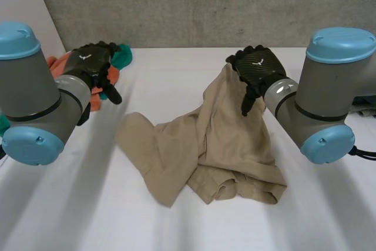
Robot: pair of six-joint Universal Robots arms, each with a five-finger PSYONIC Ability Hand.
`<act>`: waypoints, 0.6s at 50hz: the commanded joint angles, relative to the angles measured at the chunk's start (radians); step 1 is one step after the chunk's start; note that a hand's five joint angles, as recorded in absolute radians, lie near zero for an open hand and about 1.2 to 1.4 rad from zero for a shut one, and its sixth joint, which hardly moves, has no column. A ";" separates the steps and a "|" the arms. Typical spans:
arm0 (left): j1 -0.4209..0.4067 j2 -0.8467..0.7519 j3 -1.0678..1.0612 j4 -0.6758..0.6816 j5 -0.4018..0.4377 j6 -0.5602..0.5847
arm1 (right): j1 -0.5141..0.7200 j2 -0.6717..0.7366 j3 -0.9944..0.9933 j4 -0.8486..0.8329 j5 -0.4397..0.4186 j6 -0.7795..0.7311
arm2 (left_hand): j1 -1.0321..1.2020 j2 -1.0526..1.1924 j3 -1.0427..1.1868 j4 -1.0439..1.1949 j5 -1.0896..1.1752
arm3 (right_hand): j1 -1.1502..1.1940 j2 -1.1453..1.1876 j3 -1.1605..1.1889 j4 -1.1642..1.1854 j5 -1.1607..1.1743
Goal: Fold the laundry.
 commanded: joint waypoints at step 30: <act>-0.195 -0.521 0.709 -0.433 -0.222 0.127 | -0.190 0.016 0.005 -0.041 -0.078 -0.169 | 1.195 1.196 1.189 1.200 1.170 | -0.043 -0.028 -0.031 -0.028 -0.040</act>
